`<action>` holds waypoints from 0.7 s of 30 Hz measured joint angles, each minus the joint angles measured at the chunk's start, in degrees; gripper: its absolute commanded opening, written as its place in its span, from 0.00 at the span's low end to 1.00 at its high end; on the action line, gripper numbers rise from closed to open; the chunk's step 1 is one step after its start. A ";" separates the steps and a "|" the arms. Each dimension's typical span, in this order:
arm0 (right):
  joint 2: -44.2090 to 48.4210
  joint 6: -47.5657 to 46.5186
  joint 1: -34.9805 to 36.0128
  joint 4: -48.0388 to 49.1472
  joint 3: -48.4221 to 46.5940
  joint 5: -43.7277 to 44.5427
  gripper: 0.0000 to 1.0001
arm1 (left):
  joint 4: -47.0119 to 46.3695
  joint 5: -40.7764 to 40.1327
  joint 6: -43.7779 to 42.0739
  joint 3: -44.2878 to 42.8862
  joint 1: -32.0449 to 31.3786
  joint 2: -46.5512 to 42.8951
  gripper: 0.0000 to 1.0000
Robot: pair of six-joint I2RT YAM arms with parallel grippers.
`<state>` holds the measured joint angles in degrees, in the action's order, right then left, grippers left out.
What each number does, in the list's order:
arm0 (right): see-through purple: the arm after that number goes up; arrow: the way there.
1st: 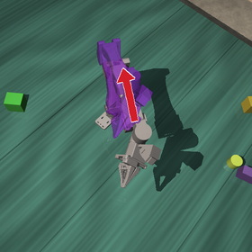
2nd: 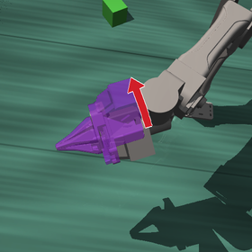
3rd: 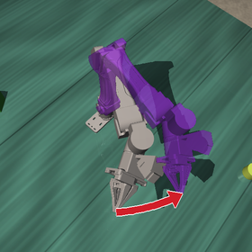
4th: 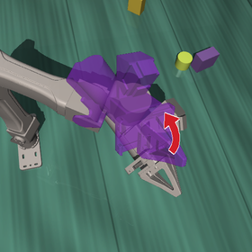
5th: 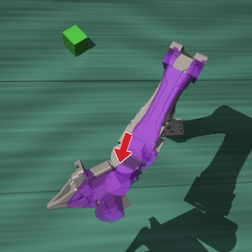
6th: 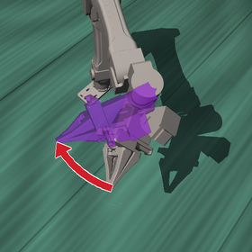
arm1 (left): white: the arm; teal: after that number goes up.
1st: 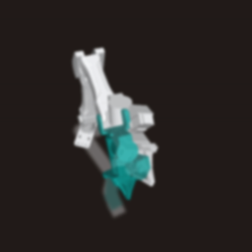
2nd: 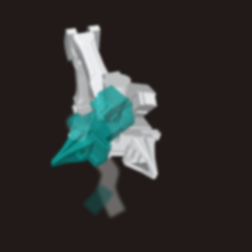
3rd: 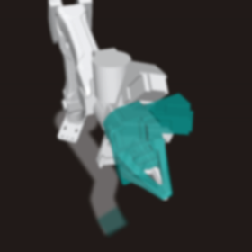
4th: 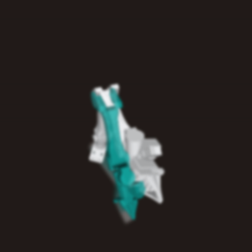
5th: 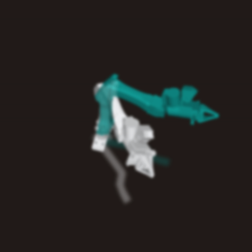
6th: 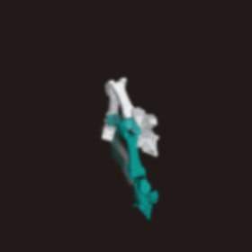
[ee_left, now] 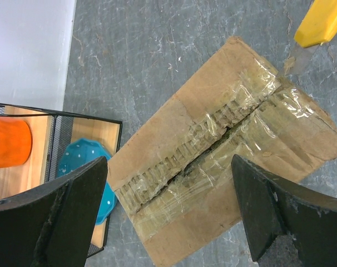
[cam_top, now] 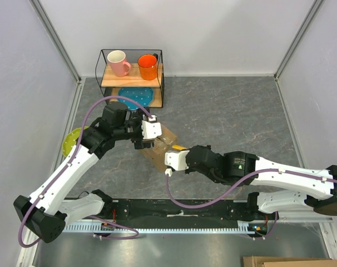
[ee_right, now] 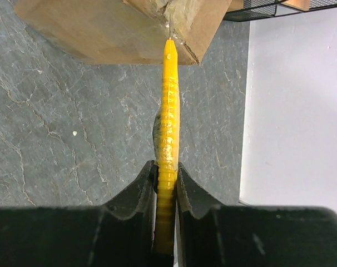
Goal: Unpack the express box
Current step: Adjust the express box at the center of the board.
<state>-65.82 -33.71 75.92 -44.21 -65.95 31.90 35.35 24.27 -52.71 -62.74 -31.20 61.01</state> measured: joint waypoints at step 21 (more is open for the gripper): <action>-0.26 0.92 0.00 -1.01 0.00 -0.57 0.00 | -0.61 0.31 -0.42 0.57 0.00 -0.44 0.99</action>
<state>-66.08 -32.80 75.92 -45.21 -65.95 31.33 34.74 24.58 -53.12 -62.17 -31.20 60.58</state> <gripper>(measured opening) 0.220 0.993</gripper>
